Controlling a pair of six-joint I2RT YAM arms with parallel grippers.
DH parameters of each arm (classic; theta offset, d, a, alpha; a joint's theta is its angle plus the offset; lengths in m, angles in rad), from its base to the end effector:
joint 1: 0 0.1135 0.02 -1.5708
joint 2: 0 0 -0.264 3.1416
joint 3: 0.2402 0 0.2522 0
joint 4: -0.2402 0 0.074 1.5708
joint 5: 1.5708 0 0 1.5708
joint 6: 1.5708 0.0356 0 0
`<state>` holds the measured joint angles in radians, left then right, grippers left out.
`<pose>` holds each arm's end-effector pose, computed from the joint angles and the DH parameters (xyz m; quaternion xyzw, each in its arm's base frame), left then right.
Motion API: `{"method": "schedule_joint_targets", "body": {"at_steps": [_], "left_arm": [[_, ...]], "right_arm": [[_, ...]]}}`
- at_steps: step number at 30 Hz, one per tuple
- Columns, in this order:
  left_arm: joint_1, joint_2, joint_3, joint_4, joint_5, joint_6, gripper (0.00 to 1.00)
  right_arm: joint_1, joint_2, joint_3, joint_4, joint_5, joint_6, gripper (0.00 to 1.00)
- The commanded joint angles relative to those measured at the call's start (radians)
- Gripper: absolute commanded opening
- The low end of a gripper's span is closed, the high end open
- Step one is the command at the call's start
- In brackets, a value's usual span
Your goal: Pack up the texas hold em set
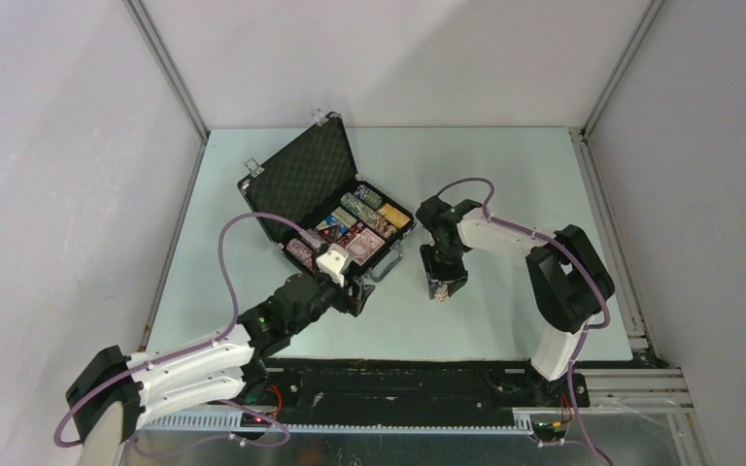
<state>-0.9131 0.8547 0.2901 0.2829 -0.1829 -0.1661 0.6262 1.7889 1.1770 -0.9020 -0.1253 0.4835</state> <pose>0.1215 -0.1468 0.2020 0.2394 0.7612 -0.2448 0.5508 0.2553 0.1902 0.1705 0.0729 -0.9950 -0.0681 0.0088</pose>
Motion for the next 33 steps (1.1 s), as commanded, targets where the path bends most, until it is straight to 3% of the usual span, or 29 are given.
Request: {"method": "schedule_joint_targets", "body": {"at_steps": [1,6,17,21,24,33], "left_arm": [[0.003,-0.037,0.024,0.017,-0.139,-0.031,0.82],[0.003,-0.127,-0.02,0.011,-0.287,-0.054,0.83],[0.022,-0.103,-0.007,-0.023,-0.347,-0.101,0.84],[0.088,-0.09,-0.011,-0.01,-0.254,-0.136,0.84],[0.18,-0.074,-0.009,0.008,-0.084,-0.189,0.83],[0.253,-0.094,0.015,0.021,0.109,-0.322,0.83]], "right_arm": [[0.012,-0.001,0.102,-0.019,0.023,0.004,0.23],[0.017,0.055,0.212,-0.051,0.033,-0.003,0.23],[0.042,0.248,0.586,-0.123,0.072,-0.024,0.22],[0.045,0.3,0.671,-0.129,0.074,-0.032,0.22],[0.054,0.319,0.704,-0.135,0.079,-0.043,0.21],[0.072,0.208,0.571,-0.076,0.049,-0.086,0.21]]}}
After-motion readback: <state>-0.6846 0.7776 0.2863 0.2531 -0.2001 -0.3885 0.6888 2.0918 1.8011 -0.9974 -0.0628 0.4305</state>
